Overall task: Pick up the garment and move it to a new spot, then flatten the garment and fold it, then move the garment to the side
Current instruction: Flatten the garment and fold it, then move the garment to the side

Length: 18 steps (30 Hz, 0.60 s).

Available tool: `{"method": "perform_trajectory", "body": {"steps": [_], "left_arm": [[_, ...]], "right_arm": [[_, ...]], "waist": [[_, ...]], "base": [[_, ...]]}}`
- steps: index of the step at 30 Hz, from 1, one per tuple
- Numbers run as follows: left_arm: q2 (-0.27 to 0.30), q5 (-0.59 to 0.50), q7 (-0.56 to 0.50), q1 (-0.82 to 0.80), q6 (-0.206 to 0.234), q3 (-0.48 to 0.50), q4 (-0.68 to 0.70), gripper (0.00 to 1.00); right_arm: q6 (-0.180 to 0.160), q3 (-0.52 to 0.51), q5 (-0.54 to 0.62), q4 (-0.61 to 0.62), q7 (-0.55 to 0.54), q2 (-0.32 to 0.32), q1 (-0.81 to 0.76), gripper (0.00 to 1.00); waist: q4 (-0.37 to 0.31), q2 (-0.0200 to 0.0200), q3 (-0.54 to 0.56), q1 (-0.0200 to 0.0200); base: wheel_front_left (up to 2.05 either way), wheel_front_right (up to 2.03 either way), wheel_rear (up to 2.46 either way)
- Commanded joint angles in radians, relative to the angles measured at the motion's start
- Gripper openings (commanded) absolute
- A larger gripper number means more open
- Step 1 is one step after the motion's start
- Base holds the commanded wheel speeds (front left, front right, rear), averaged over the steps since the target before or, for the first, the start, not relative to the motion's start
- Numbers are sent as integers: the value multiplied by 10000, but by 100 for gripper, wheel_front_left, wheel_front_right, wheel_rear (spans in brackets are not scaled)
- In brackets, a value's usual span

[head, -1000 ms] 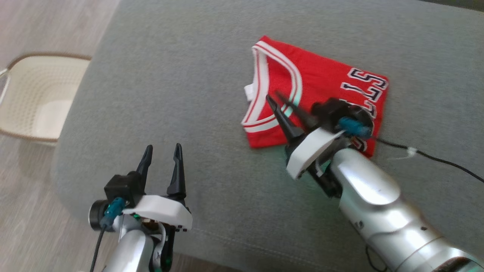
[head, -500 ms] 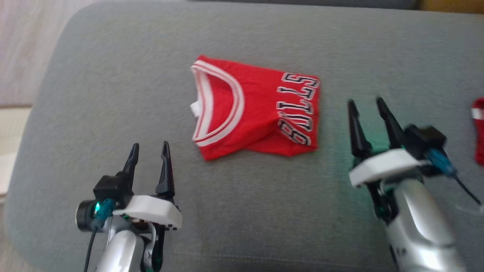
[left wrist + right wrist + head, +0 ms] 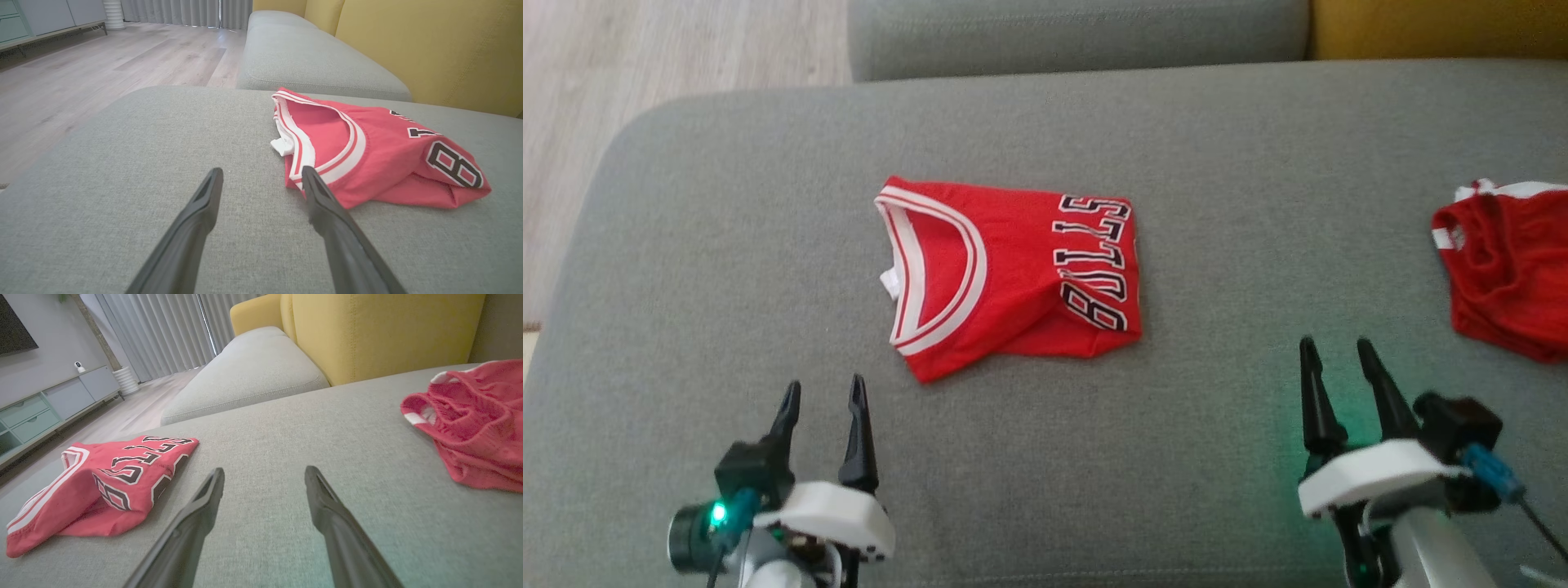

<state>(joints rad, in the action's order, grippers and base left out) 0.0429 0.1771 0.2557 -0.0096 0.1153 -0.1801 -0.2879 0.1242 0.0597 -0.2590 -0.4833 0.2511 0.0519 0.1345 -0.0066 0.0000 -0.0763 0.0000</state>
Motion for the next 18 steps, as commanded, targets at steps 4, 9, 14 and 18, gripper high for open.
{"method": "perform_trajectory", "body": {"steps": [4,9,14,18], "left_arm": [[74,-137,61,47,-23,435,375,100],[74,-172,61,123,-65,434,464,100],[74,-170,61,-13,-129,221,493,100],[74,-157,61,-203,-198,-56,535,100]], "right_arm": [[65,265,-133,391,106,-16,-105,100],[65,256,-121,426,106,-16,-157,100],[65,598,-303,246,106,-16,159,100],[65,999,-685,-100,-34,-16,884,100]], "waist": [[-116,0,241,0],[-67,0,210,0],[205,0,-8,0],[610,0,-358,0]], "base": [[0,0,0],[0,0,0],[0,0,0],[0,0,0]]}}
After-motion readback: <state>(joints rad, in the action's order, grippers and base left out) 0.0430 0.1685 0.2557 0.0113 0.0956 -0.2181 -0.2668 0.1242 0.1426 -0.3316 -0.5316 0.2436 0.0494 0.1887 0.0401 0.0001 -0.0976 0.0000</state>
